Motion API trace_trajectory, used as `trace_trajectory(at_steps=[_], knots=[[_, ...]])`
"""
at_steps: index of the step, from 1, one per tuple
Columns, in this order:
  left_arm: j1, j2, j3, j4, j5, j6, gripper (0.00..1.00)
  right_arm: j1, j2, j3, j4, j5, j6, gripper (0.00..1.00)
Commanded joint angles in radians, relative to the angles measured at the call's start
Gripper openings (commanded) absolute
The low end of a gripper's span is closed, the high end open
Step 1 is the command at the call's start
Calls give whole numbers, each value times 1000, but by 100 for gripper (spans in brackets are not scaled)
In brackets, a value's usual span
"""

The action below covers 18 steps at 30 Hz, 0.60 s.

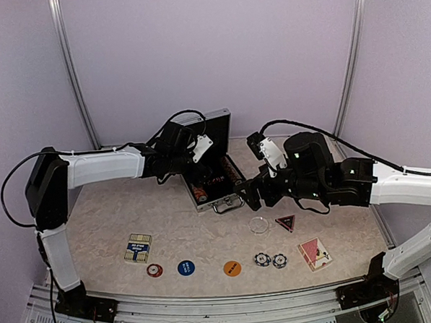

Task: Pack up texas hold em set

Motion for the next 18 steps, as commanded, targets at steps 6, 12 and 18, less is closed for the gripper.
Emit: trace_trajectory(at_steps=[6,12,18], knots=[[53,56,1,-35,-21,-434,99,-125,-18,36,-105,124,125,100],[80,-23,-107,61,18,-634,99,-274,18,26,-48,-9,148,100],[77,-115,-204,109,6,-771,99,-307,162,83,-40,-122,129,100]])
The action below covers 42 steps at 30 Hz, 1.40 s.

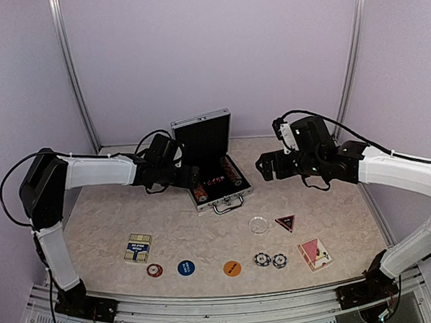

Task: Pack up texas hold em set

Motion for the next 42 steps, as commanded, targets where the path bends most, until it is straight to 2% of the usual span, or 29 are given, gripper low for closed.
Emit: trace_trajectory(at_steps=[1,4,5,8,16,19,23,28,35,42], knots=[[-5,-116,-76,86,5,-166,99,-9,100,43,24,-133,-6,100],[-9,-209,-155,89,8,-207,99,-7,140,49,36,-233,-40,100],[-15,-258,-180,85,0,-214,99,-3,149,48,45,-314,-57,100],[-37,-371,-255,57,-31,-222,99,56,172,58,60,-426,-136,100],[-45,-709,-418,-70,-123,-299,99,341,329,203,-15,-345,-325,100],[-32,-786,-439,-142,-162,-316,99,442,457,331,-76,-308,-365,100],[-14,-852,-447,-247,-238,-356,99,526,654,568,-254,-242,-367,100],[25,-948,-481,-328,-337,-417,99,580,830,799,-400,-225,-367,100],[121,-1093,-527,-357,-323,-429,99,605,983,1039,-529,-254,-345,100],[184,-1156,-540,-386,-296,-432,99,608,1084,1155,-574,-225,-272,100]])
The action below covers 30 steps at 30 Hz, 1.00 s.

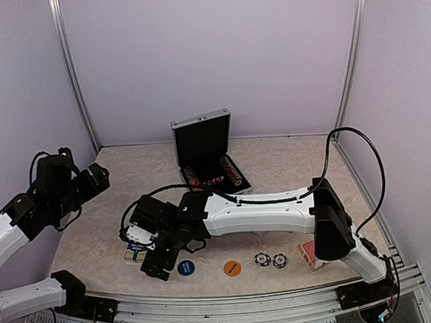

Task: Pack up texas hold em set

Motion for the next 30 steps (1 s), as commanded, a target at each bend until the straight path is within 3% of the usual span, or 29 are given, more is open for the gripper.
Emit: trace_trajectory(at_steps=[1,16,30], knots=[[26,-34,-17,-28,11,-14,99,10,62,55,-62,15,57,100],[31,-92,-29,-35,11,-39,99,30,157,65,27,94,77,98],[32,-98,-28,-32,17,-47,99,32,190,68,59,78,69,79]])
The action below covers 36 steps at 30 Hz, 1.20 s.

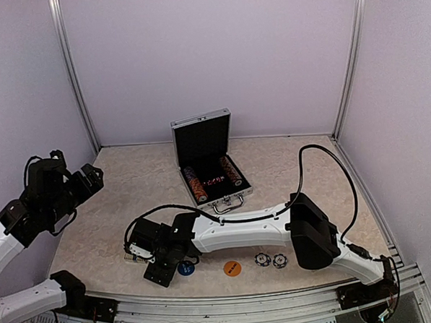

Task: Pack up texas hold em set

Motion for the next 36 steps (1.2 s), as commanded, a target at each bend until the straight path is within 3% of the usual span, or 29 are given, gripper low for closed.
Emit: trace_trajectory(at_steps=[1,14,24,36], knots=[[8,-8,-9,-7,10,-7,99,10,42,26,21,-4,-1,78],[8,1,-16,11,26,-13,99,10,71,39,22,17,-4,70],[8,1,-16,14,24,-12,99,8,76,40,-10,24,-4,54],[10,-9,-24,17,24,-11,99,-18,38,-29,-27,23,3,44]])
